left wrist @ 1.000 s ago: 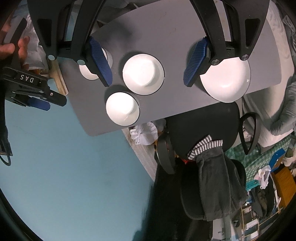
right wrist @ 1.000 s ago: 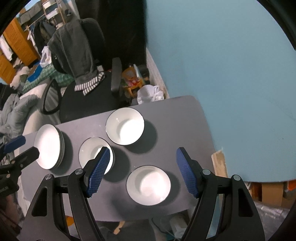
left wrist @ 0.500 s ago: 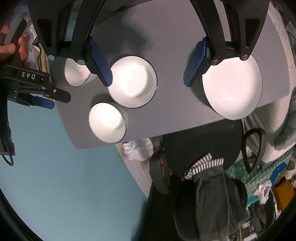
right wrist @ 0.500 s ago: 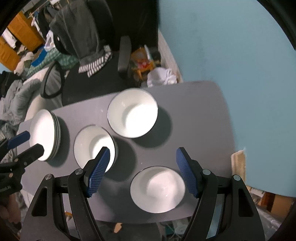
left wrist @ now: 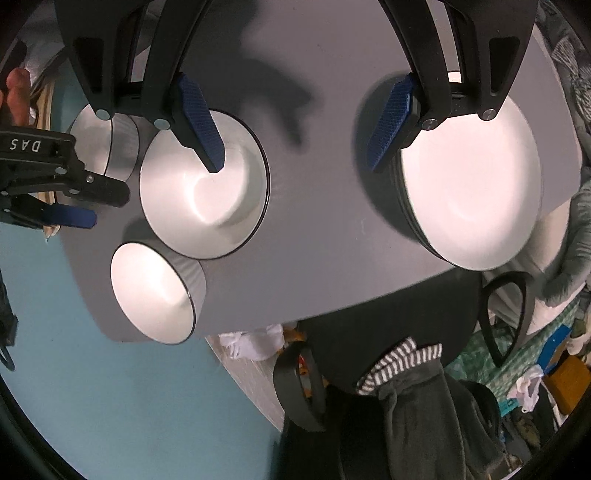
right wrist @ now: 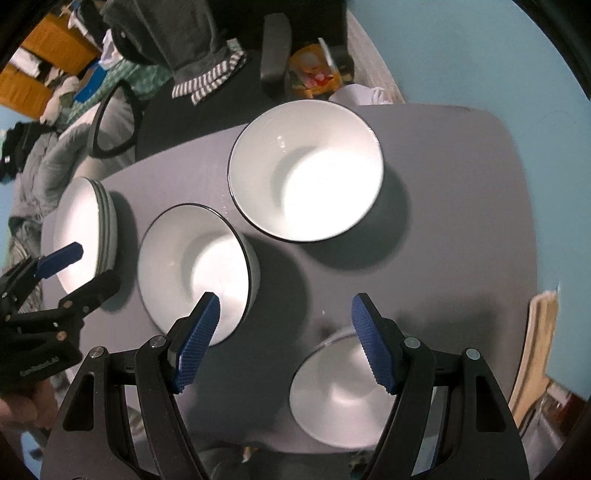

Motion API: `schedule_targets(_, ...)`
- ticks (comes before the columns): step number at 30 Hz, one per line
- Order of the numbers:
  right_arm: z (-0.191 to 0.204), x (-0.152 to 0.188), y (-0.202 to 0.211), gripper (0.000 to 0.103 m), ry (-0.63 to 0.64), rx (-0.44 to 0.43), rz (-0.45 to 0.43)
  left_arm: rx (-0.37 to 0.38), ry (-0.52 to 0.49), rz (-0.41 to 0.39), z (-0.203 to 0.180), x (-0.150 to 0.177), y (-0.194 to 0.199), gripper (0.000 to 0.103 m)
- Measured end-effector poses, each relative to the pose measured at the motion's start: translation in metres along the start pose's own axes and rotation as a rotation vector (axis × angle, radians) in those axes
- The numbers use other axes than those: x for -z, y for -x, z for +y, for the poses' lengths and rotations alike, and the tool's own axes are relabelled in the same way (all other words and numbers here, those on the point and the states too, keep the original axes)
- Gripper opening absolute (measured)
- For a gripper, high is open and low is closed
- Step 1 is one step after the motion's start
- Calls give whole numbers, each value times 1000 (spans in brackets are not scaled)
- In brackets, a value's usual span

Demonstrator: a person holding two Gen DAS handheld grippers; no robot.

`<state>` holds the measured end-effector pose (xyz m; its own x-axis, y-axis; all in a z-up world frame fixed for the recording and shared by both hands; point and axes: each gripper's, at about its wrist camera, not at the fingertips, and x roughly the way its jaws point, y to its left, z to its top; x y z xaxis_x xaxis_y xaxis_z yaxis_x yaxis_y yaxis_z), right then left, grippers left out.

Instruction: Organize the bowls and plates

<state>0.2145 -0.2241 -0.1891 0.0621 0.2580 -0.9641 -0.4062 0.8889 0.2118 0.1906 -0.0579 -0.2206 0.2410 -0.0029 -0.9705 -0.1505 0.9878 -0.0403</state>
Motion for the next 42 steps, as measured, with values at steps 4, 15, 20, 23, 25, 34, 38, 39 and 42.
schedule_targets(4,4,-1,-12,73,30,2,14,28,32,21,3,0,-11,80)
schedule_targets(15,7,-3,-36,73,79,-5,42,53,81,56,7,-12,-31,80)
schedule_targets(20,7,-5,-46,73,71,-14,70,56,75,72,5,-14,-42,80)
schedule_targets(23,7,-4,-49,71,67,-17,75,64,82,88,4,-15,-47,80)
schedule_targets(25,6,-3,-50,69,63,-19,72,76,90,101,3,-18,-51,77)
schedule_targets(34,-9,2,-53,49,12,-60,83,85,70,124,-8,-28,-56,55)
schedule_targets(38,-10,1,-51,38,8,-69,74,102,58,169,-13,-29,-64,28)
schedule_targets(39,-10,2,-51,31,9,-68,75,110,58,184,-14,-29,-67,24)
schedule_targets(42,-7,3,-53,19,6,-87,87,118,66,181,-15,-29,-66,20)
